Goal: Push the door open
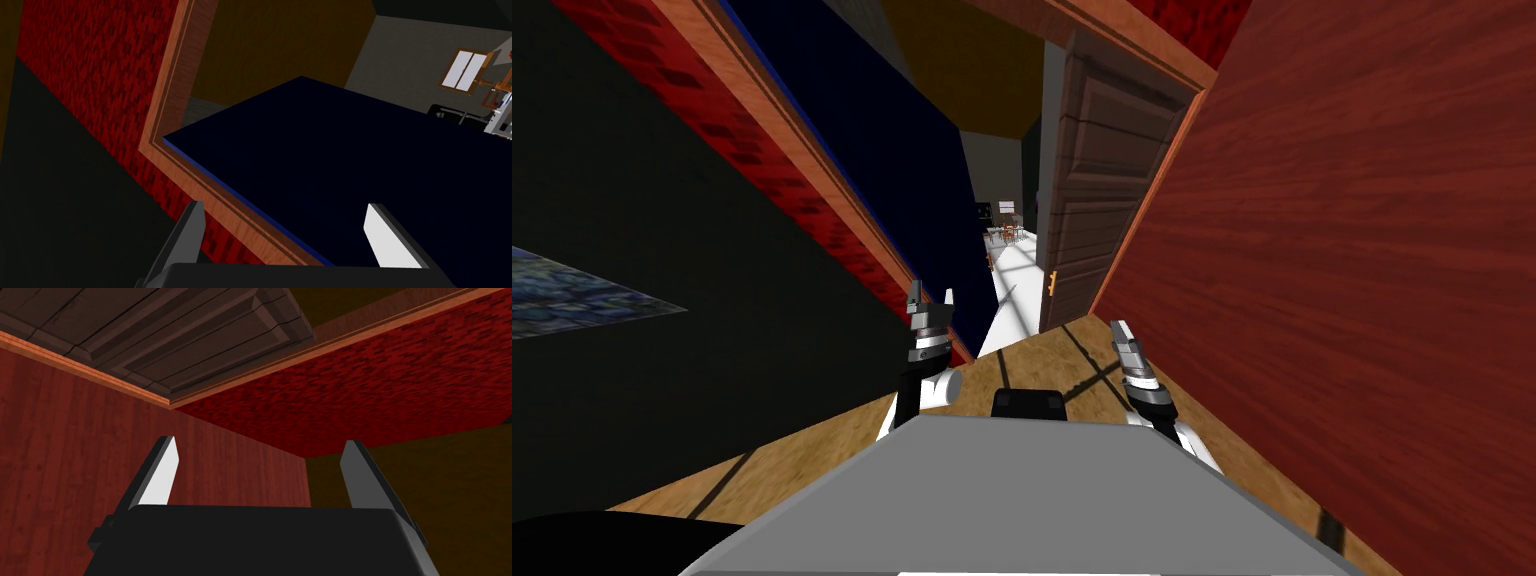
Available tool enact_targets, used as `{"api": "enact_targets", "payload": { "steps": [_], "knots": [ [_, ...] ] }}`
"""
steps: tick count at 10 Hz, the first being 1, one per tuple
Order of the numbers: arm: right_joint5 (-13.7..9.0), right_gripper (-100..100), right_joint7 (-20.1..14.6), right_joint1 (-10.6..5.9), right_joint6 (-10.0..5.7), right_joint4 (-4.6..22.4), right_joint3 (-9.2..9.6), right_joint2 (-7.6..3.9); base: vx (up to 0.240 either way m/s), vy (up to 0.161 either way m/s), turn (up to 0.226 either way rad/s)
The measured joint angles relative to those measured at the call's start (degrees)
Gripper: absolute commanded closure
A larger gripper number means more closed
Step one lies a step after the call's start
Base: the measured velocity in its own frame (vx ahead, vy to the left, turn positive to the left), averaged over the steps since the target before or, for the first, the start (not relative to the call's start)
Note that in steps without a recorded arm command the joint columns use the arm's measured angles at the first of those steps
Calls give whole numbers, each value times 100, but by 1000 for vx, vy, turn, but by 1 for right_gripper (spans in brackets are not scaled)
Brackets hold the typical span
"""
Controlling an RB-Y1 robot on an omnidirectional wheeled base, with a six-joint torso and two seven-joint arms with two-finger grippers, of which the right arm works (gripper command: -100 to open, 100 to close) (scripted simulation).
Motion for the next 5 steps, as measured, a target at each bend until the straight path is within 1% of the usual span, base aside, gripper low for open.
{"api": "enact_targets", "payload": {
  "steps": [4,5],
  "knots": [
    [165,-100,407,111,-326,425,-87,-9,96,-14,48],
    [197,-100,506,113,-423,570,-114,-12,101,-15,59]
  ]
}}
